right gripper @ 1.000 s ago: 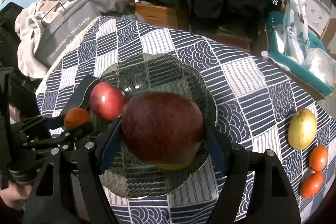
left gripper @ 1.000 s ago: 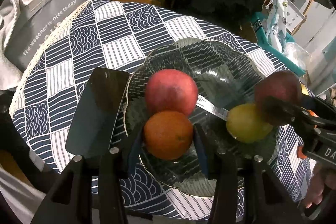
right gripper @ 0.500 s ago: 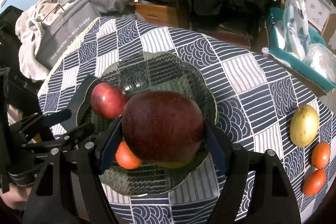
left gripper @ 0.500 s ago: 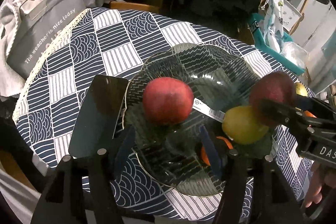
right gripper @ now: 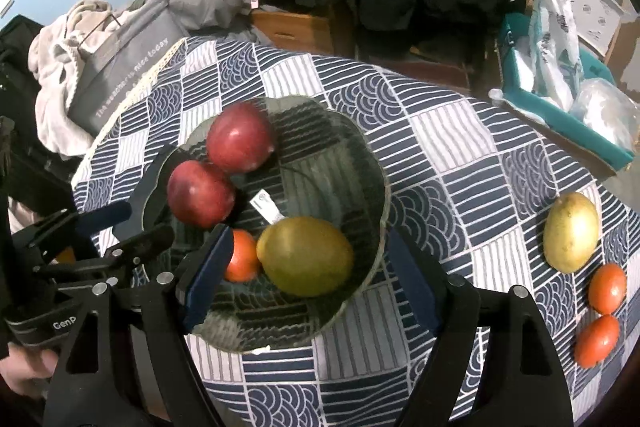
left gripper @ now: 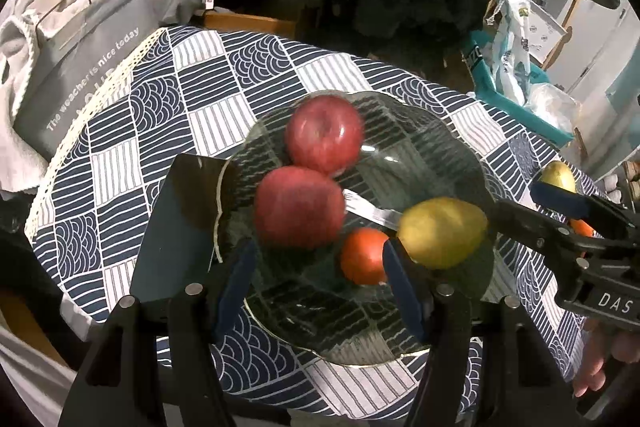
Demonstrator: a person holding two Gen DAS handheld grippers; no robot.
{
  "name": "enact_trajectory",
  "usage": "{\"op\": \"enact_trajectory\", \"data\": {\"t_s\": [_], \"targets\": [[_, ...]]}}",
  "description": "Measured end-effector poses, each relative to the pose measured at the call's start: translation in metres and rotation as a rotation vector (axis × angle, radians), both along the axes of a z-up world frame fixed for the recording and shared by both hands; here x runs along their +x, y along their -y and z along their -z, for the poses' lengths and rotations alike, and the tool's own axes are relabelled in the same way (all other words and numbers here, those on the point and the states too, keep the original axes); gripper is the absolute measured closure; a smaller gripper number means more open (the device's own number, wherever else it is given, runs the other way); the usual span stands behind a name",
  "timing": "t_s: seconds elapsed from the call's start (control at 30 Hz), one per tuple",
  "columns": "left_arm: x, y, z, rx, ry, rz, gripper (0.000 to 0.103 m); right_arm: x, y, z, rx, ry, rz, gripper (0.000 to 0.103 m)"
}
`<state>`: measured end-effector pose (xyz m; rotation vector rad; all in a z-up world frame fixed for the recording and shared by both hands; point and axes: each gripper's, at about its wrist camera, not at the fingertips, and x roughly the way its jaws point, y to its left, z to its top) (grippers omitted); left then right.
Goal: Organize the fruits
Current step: 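Open the right tool to drop the apple while the left releases the tangerine, then withdraw both tools from the bowl back toward the remaining oranges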
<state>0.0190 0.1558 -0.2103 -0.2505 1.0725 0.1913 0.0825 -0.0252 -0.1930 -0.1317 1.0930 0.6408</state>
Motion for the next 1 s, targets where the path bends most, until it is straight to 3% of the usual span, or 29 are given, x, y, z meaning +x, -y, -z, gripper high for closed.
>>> {"op": "enact_trajectory", "data": {"t_s": [0.8, 1.0], "targets": [[-0.002, 0.064, -0.059, 0.005, 0.115, 0.132, 0.036, -0.027, 0.075, -0.067, -0.029, 0.218, 0.134, 0.023], [-0.007, 0.079, -0.079, 0.020, 0.165, 0.156, 0.030, -0.036, 0.101, -0.085, -0.021, 0.265, 0.181, 0.023]]}}
